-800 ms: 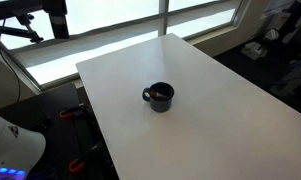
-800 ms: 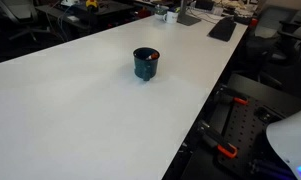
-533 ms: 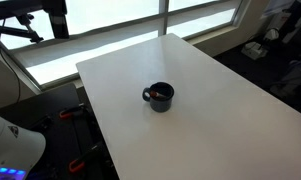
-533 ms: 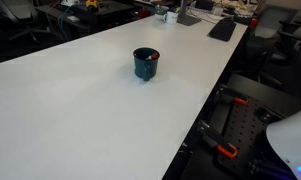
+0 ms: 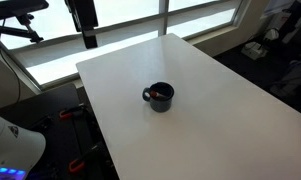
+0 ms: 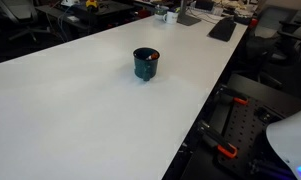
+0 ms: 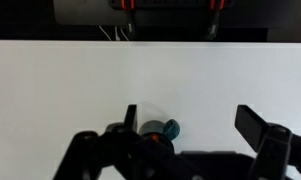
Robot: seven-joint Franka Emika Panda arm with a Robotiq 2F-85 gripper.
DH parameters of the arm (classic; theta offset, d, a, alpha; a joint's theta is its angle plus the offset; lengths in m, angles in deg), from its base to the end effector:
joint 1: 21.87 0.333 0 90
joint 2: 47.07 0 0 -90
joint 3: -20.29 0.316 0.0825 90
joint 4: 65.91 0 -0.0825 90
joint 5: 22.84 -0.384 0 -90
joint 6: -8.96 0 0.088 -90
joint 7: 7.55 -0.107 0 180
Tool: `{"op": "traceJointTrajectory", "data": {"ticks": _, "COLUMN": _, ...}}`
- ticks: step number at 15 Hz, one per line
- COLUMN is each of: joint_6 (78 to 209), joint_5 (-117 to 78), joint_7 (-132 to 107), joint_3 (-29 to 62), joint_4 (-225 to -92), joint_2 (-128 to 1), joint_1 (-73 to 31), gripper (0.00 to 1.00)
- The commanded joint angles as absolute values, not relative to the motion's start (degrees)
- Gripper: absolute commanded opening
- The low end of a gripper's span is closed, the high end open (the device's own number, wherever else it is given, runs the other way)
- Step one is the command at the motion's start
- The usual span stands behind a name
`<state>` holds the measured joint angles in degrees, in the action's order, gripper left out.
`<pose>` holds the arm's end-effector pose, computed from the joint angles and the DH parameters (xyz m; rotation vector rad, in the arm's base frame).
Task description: Remove the marker from the green mug.
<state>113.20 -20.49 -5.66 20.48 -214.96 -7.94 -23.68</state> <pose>0.3305 -0.0127 0.4618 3.0994 0.0247 -0.1557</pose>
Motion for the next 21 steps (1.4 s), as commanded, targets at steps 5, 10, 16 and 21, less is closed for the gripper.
{"op": "traceJointTrajectory", "data": {"ticks": 5, "joint_6": 132.22, "joint_5": -16.96, "joint_7": -1.03, "joint_3": 17.59, "joint_4": -218.91, "joint_2": -15.50, "joint_1": -23.99, "gripper": 1.00}}
{"op": "traceJointTrajectory", "data": {"ticks": 10, "joint_6": 140.99, "joint_5": -17.72, "joint_7": -0.77, "joint_3": 15.24, "joint_4": -217.45, "joint_2": -24.77, "joint_1": -24.41, "gripper": 1.00}}
{"op": "traceJointTrajectory", "data": {"ticks": 16, "joint_6": 139.42, "joint_5": -17.65, "joint_7": -1.71, "joint_3": 15.86, "joint_4": -218.81, "joint_2": -22.37, "joint_1": -24.43, "gripper": 1.00}}
{"op": "traceJointTrajectory", "data": {"ticks": 21, "joint_6": 143.75, "joint_5": -18.21, "joint_7": -0.26, "joint_3": 15.57, "joint_4": -217.79, "joint_2": -27.68, "joint_1": -23.47, "gripper": 1.00}}
